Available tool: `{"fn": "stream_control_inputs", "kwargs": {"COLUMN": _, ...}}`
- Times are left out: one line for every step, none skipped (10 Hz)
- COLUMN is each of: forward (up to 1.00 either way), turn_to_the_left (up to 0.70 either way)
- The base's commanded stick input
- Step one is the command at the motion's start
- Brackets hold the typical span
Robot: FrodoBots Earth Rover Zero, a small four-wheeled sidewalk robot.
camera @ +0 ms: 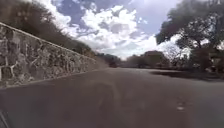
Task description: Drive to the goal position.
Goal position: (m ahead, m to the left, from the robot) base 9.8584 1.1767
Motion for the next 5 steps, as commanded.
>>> {"fn": "stream_control_inputs", "kwargs": {"forward": 0.7, "turn_to_the_left": 0.0}}
{"fn": "stream_control_inputs", "kwargs": {"forward": 0.7, "turn_to_the_left": 0.0}}
{"fn": "stream_control_inputs", "kwargs": {"forward": 0.7, "turn_to_the_left": 0.0}}
{"fn": "stream_control_inputs", "kwargs": {"forward": 0.7, "turn_to_the_left": 0.0}}
{"fn": "stream_control_inputs", "kwargs": {"forward": 0.7, "turn_to_the_left": 0.0}}
